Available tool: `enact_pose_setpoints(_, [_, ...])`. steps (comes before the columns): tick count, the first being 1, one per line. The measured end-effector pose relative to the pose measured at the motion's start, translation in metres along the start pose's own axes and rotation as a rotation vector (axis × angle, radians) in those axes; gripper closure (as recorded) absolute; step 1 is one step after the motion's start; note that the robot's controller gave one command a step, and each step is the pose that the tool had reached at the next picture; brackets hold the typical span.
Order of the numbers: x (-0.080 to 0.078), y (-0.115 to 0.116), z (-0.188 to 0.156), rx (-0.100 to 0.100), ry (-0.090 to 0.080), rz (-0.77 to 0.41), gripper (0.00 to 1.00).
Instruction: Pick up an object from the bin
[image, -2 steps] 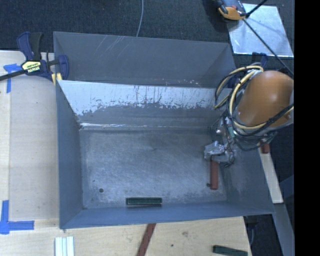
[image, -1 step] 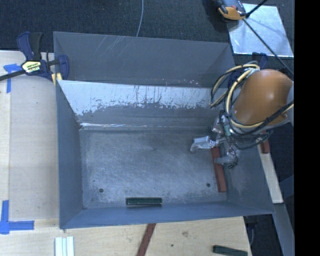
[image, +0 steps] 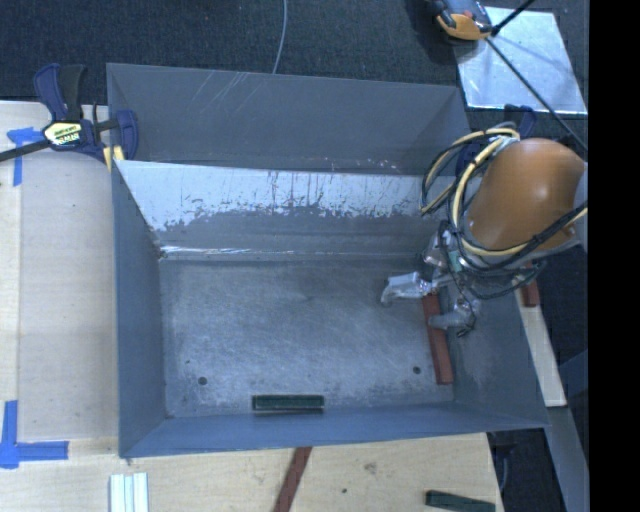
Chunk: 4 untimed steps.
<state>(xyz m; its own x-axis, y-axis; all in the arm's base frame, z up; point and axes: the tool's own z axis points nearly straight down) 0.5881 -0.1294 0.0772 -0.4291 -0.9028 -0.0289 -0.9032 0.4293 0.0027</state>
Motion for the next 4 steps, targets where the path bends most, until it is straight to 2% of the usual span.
enact_pose_setpoints(1, [0.000,-0.022,-0.008,-0.011,0.013,-0.626,1.00])
enact_pose_setpoints(2, [0.000,-0.022,-0.009,-0.011,0.013,-0.625,1.00])
enact_pose_setpoints(3, [0.005,-0.033,-0.071,-0.009,0.025,-0.657,1.00])
enact_pose_setpoints(4, [-0.011,-0.022,-0.146,-0.009,0.025,-0.672,1.00])
